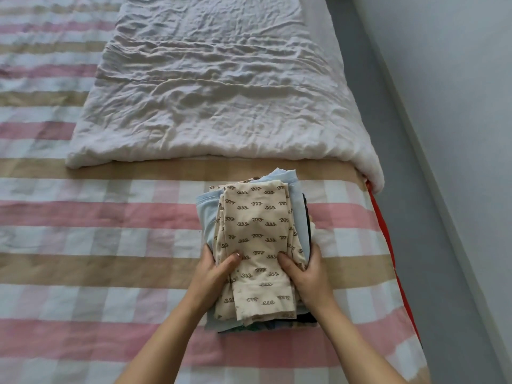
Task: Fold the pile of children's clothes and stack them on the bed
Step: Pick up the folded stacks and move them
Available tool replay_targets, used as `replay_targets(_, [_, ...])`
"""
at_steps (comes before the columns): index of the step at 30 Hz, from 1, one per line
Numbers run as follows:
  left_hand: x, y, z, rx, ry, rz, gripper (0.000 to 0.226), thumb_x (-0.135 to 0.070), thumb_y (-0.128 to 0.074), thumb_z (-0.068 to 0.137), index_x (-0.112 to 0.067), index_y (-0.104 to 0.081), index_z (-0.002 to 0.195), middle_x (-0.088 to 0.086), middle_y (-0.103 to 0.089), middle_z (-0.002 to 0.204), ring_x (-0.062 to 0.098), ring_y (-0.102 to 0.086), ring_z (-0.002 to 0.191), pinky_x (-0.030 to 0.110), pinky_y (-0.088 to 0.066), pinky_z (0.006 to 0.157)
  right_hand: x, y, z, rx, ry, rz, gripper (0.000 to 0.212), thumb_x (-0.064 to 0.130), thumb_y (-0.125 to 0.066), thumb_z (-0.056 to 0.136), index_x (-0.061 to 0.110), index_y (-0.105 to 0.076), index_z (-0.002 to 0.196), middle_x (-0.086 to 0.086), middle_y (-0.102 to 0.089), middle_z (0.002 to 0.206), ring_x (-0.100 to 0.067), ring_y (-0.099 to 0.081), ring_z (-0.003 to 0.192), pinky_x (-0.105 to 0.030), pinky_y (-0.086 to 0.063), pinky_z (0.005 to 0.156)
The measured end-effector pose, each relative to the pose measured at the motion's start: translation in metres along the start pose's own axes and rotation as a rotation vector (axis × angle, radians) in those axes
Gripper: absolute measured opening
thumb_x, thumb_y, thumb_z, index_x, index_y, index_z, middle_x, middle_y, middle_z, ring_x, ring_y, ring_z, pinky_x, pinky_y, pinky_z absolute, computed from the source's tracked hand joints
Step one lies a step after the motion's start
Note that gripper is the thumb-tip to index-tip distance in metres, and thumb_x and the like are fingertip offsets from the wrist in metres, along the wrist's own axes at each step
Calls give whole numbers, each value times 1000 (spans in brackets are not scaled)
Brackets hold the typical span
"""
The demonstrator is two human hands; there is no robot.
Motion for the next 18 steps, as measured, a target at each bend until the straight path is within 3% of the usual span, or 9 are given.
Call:
replay_targets(3, [5, 1, 9, 24, 30, 76, 73, -57, -65, 55, -28, -38, 116, -4, -55, 120, 16, -55, 111, 40, -46, 96, -9, -2, 7, -19, -17, -35, 63, 44, -71, 66, 17, -46, 117, 14, -64, 100, 5, -62, 92, -8, -48, 71])
replay_targets(5, [4, 0, 10, 65, 81, 122, 79, -60, -64, 54, -25, -34, 118, -2, -51, 124, 19, -53, 115, 44, -43, 100, -13, -2, 9, -20, -43, -64, 57, 33, -73, 71, 13, -46, 117, 12, -64, 99, -3, -63, 96, -8, -48, 70])
replay_targets(8, [-4, 4, 4, 18, 103, 307, 87, -57, -66, 69, -19, -22, 133, 2, -37, 137, 25, -34, 133, 42, -34, 108, -5, 0, 6, -4, -79, -114, 63, 30, -73, 76, 10, -41, 126, 2, -59, 115, -19, -57, 114, -17, -46, 85])
replay_targets(10, [-34, 15, -7, -258, -105, 572, 90, -49, -59, 83, -16, -4, 146, 8, -18, 151, 23, -13, 140, 41, -17, 115, 23, 11, 4, -138, 40, -364, 74, 47, -64, 81, 8, -36, 137, -4, -46, 134, -19, -40, 128, -25, -33, 103])
replay_targets(12, [-75, -1, -28, -439, -516, 711, 59, -29, -48, 90, -7, -28, 141, 17, -36, 143, 26, -28, 134, 41, -27, 111, 75, 8, 4, -271, 371, -547, 60, 48, -45, 88, 9, -44, 134, -5, -45, 137, -18, -36, 130, -29, -27, 108])
replay_targets(13, [-86, -17, -35, -431, -661, 754, 46, -20, -43, 88, -5, -45, 131, 15, -50, 133, 26, -41, 128, 42, -36, 106, 97, -3, 8, -235, 524, -566, 49, 38, -41, 90, 10, -51, 129, -5, -50, 134, -18, -40, 129, -31, -29, 107])
replay_targets(15, [-87, -50, -40, -296, -785, 924, 39, -14, -40, 81, -8, -66, 110, 8, -64, 117, 24, -57, 116, 42, -48, 96, 122, -33, 27, -27, 716, -670, 39, 24, -40, 90, 12, -61, 120, -6, -58, 129, -23, -46, 127, -38, -32, 107])
replay_targets(18, [-53, -70, -32, -136, -757, 1203, 43, -30, -41, 82, -18, -67, 114, 3, -61, 126, 22, -51, 124, 42, -36, 104, 110, -69, 60, 338, 737, -1037, 40, 30, -41, 96, 22, -48, 135, 0, -40, 146, -20, -27, 140, -39, -13, 114])
Point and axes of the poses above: each hand's wrist, its own z-axis towards the middle knuckle, its own y-axis out of the back of the hand, x = y × z, the point moved 7 cm from there along z, towards the middle knuckle
